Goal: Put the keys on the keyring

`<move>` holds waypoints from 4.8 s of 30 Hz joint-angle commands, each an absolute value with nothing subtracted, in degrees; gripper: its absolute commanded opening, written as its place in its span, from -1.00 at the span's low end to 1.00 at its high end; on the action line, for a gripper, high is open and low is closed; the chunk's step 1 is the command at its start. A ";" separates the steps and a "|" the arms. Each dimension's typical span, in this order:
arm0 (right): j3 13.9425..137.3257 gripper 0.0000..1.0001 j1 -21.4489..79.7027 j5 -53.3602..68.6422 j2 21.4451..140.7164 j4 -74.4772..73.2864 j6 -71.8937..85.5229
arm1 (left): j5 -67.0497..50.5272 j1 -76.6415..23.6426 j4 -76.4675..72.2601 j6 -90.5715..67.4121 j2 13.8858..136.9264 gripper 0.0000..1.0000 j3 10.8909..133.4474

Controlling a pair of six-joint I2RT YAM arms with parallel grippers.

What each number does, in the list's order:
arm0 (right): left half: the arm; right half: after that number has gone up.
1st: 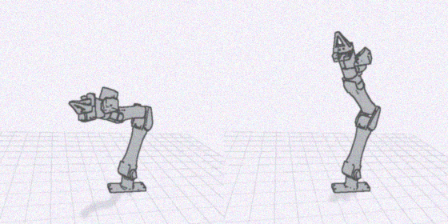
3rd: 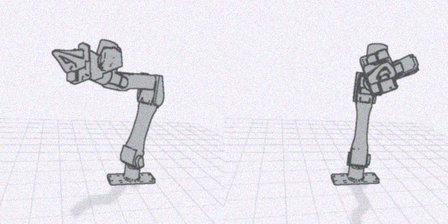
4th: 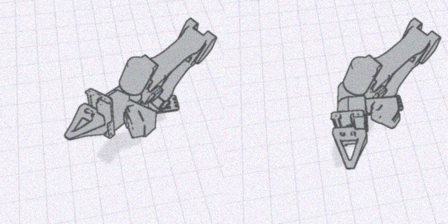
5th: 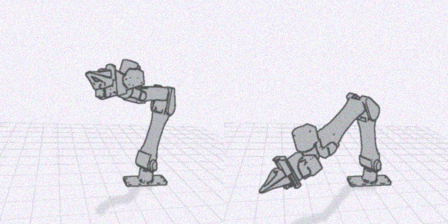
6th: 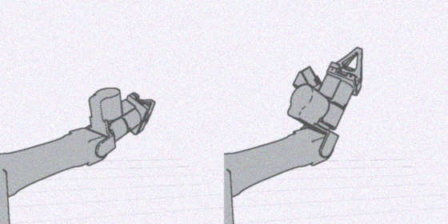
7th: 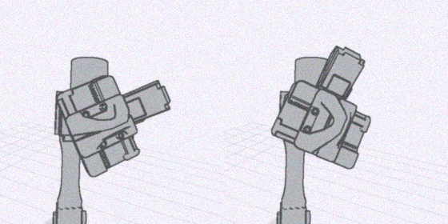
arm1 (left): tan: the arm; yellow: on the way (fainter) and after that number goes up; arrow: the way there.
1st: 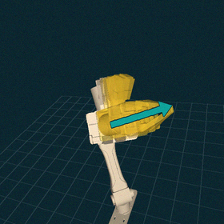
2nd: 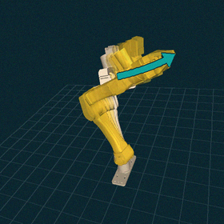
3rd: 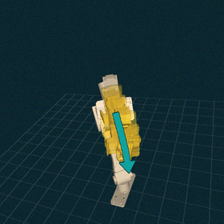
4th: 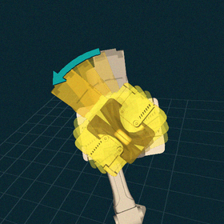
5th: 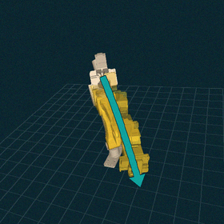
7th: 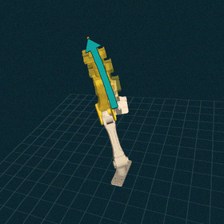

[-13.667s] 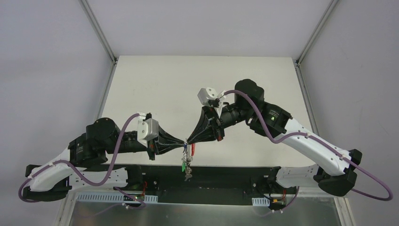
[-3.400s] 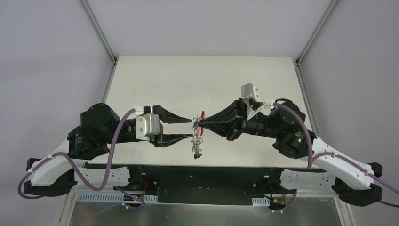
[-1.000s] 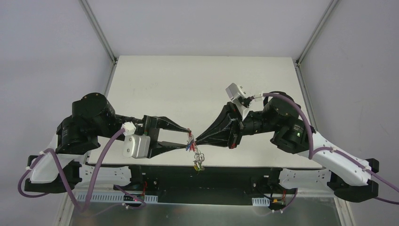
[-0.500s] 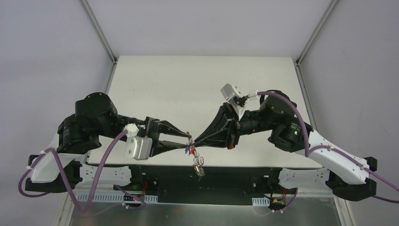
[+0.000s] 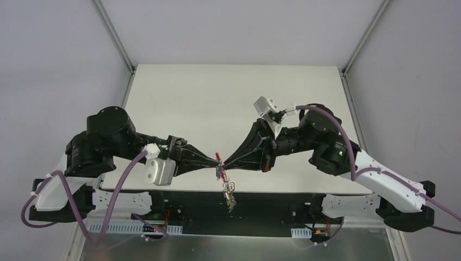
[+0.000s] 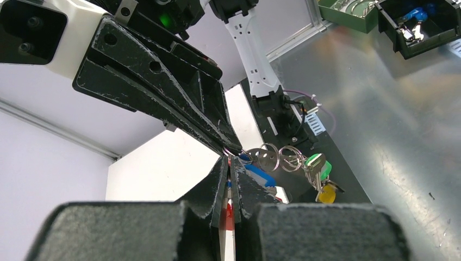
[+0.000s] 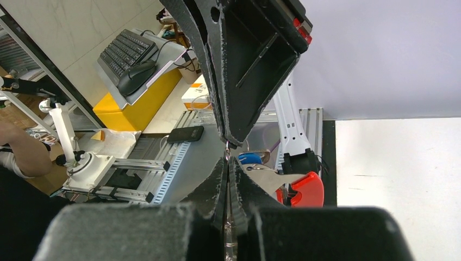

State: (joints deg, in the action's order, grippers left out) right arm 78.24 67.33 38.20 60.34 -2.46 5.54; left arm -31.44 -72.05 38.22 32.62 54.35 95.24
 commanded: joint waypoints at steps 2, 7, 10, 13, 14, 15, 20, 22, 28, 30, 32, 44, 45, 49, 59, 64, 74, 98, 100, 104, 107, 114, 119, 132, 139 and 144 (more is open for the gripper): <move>80.37 -1.00 67.47 36.65 58.96 2.25 5.78 | -33.11 -72.42 38.11 33.47 54.63 -1.00 96.85; 77.90 -1.00 67.54 33.88 56.88 4.97 5.10 | -33.47 -72.42 38.23 33.23 54.32 -1.00 96.77; 76.56 -1.00 67.57 32.28 55.79 6.72 4.80 | -33.46 -72.43 38.23 32.97 54.03 -1.00 96.68; 75.24 -1.00 67.55 31.06 54.78 8.43 4.76 | -33.45 -72.44 38.23 32.84 53.79 -1.00 96.55; 74.95 -1.00 67.58 30.64 54.56 8.79 4.77 | -33.44 -72.44 38.24 32.82 53.67 -1.00 96.51; 74.55 -1.00 67.59 30.00 54.38 9.34 4.78 | -33.50 -72.47 38.23 32.79 53.70 -1.00 96.50; 70.82 -1.00 67.59 26.49 53.04 15.28 6.40 | -33.96 -72.43 38.23 32.83 54.04 -1.00 96.75; 69.09 -1.00 67.53 25.32 52.66 18.76 7.46 | -33.90 -72.42 38.16 32.96 54.11 -1.00 96.77; 63.91 -1.00 68.20 21.07 51.51 29.34 9.77 | -33.35 -72.42 38.14 33.08 54.57 -1.00 96.77; 62.74 -1.00 68.52 19.81 51.23 31.22 10.04 | -33.08 -72.43 38.17 33.05 54.65 -1.00 96.77; 61.98 -1.00 68.79 18.87 50.97 33.06 10.45 | -32.45 -72.44 37.89 33.02 54.49 -1.00 96.72; 61.09 -1.00 71.76 12.70 51.97 39.36 9.37 | -21.90 -72.42 20.96 32.99 50.66 -1.00 85.83; 61.08 -1.00 72.11 11.98 52.02 39.64 8.94 | -20.96 -72.42 19.41 33.16 50.49 -1.00 84.89; 62.00 -1.00 73.28 9.99 52.99 39.70 7.06 | -18.32 -72.47 15.79 33.73 50.67 -1.00 82.82; 62.40 -1.00 74.50 8.06 52.57 38.44 3.73 | -17.93 -72.42 15.03 32.23 48.67 -0.69 81.62; 62.40 -1.00 74.61 8.12 51.98 37.32 2.79 | -17.72 -72.42 14.41 30.88 46.17 -0.56 80.57; 62.23 -1.00 74.71 9.53 50.65 34.99 0.47 | -14.79 -72.43 10.47 25.61 43.38 -0.56 79.28; 58.26 -1.00 75.01 13.22 55.21 55.58 -10.55 | -18.94 -72.47 -7.50 13.39 43.64 -0.56 72.61; 58.32 -1.00 75.05 13.23 55.31 55.55 -10.66 | -18.96 -72.43 -7.64 13.29 43.78 -0.55 72.68; 58.55 -1.00 75.06 13.32 55.69 55.63 -10.81 | -18.78 -72.42 -7.73 13.40 44.31 -0.55 72.92; 58.71 -1.00 75.05 13.89 55.86 55.54 -10.66 | -18.59 -72.43 -7.73 13.60 44.40 -0.55 72.95; 59.18 -1.00 75.15 14.59 56.45 55.55 -10.63 | -18.64 -72.42 -7.82 13.32 44.74 -0.55 73.19; 59.41 -1.00 75.17 14.98 56.77 55.56 -10.72 | -18.88 -72.43 -7.74 13.09 45.22 -0.55 73.38; 59.02 -1.00 75.15 15.30 56.48 55.95 -10.91 | -18.70 -72.42 -3.28 12.73 46.06 -1.00 76.08; 59.10 -1.00 75.15 16.49 54.35 50.65 -10.84 | -16.86 -72.42 2.31 10.63 47.41 -1.00 80.26; 63.31 -0.94 75.15 18.18 52.04 33.00 -12.94 | -15.87 -72.42 7.36 9.13 48.95 -1.00 84.01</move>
